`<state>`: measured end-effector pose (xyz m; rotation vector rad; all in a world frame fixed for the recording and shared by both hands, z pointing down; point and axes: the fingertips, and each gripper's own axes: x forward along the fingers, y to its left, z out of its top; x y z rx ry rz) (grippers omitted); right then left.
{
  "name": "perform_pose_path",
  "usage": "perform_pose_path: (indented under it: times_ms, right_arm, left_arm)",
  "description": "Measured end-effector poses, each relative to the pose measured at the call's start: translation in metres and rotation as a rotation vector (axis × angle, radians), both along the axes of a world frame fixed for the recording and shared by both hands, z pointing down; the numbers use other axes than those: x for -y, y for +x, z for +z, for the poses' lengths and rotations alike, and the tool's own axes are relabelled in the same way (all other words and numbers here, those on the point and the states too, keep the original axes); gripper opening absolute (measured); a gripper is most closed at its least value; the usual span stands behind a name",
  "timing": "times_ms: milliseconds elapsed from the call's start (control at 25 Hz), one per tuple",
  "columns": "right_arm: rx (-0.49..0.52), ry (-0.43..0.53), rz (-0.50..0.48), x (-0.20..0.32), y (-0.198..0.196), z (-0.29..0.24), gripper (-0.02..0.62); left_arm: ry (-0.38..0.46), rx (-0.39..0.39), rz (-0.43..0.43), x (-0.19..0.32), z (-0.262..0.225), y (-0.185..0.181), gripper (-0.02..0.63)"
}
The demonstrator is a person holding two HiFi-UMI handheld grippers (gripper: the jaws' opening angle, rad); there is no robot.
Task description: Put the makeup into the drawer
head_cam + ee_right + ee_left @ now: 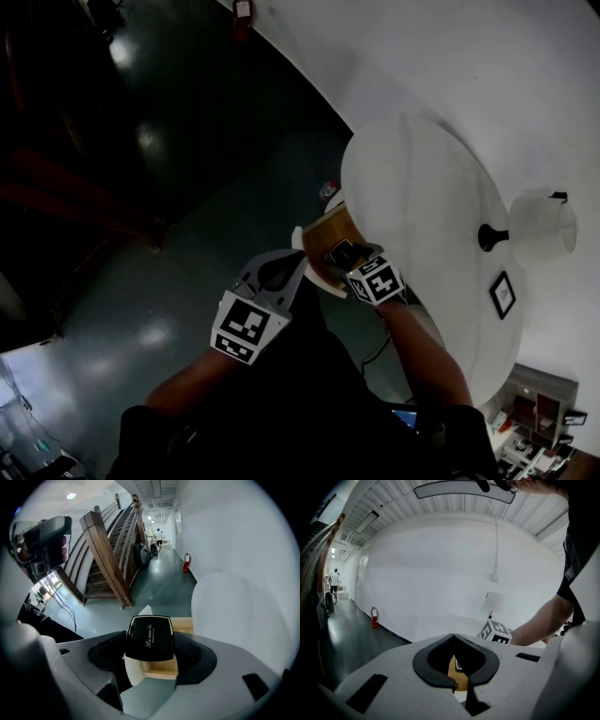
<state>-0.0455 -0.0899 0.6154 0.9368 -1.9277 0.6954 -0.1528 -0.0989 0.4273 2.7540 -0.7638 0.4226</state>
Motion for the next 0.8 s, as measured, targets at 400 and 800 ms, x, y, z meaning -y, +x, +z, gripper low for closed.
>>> perform_pose_path:
  times_ms: [400, 800]
  right_arm:
    - [-0.003, -0.048, -0.028, 0.009, -0.008, 0.059, 0.285]
    - [-0.046, -0.079, -0.067, 0.023, -0.008, 0.115, 0.287]
  left_arm:
    - [-0.055, 0.036, -0.004, 0.025, 0.030, 0.015, 0.011]
    - [-0.110, 0.064, -0.027, 0.034, 0.070, 0.015, 0.011]
